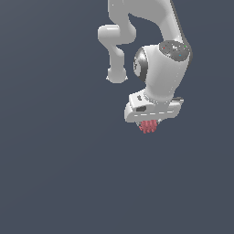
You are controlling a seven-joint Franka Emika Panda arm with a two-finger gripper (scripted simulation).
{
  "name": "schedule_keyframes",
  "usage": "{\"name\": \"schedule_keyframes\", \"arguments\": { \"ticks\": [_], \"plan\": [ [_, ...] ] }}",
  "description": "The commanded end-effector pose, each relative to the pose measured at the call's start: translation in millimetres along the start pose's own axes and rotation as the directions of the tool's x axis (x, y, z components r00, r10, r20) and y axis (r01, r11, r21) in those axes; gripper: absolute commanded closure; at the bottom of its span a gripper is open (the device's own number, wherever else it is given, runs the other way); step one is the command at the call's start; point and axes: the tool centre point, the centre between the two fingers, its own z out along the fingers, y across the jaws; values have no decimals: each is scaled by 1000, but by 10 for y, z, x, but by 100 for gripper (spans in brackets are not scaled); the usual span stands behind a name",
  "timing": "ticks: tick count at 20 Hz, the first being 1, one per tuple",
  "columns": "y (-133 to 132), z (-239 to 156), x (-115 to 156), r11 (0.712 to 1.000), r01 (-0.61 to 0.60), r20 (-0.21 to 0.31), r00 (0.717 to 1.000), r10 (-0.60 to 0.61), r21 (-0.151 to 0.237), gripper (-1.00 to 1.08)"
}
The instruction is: Pick up the object and move it to a goal position.
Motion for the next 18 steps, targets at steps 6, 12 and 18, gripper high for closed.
{"name": "schedule_keyframes", "arguments": {
  "ticks": [6, 12, 18],
  "plan": [
    [-385, -712, -190, 1000, 0, 0, 1000, 0, 0, 108],
    [-588, -1084, -271, 1000, 0, 0, 1000, 0, 0, 108],
    [-665, -1226, -295, 1000, -1, 0, 1000, 1, 1, 108]
  ]
}}
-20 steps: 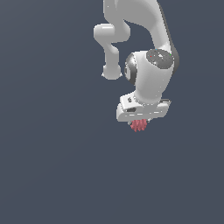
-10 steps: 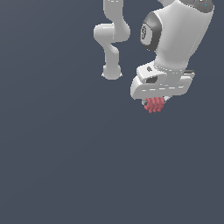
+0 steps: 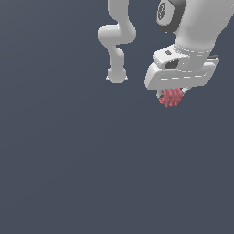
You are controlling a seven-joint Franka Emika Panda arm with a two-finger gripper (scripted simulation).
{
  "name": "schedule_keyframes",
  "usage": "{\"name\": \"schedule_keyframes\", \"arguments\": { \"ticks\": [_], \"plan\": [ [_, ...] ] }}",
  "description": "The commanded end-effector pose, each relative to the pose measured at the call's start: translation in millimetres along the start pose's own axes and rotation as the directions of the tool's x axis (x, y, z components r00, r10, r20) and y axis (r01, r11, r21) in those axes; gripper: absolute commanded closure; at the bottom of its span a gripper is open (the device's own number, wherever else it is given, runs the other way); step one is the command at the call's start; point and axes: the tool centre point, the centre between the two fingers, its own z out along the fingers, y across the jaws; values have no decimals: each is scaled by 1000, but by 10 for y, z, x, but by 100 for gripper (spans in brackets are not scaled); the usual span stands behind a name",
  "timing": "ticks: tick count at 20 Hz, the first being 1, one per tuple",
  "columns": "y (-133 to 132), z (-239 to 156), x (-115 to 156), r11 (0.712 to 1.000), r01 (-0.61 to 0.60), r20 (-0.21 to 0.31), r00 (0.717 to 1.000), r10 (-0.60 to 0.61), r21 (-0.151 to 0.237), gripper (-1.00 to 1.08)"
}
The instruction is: Pick up the object and move it to a goal position.
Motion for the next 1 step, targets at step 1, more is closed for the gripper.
{"name": "schedule_keyframes", "arguments": {
  "ticks": [1],
  "plan": [
    [-12, -24, -6, 1000, -1, 1, 1000, 1, 0, 108]
  ]
}}
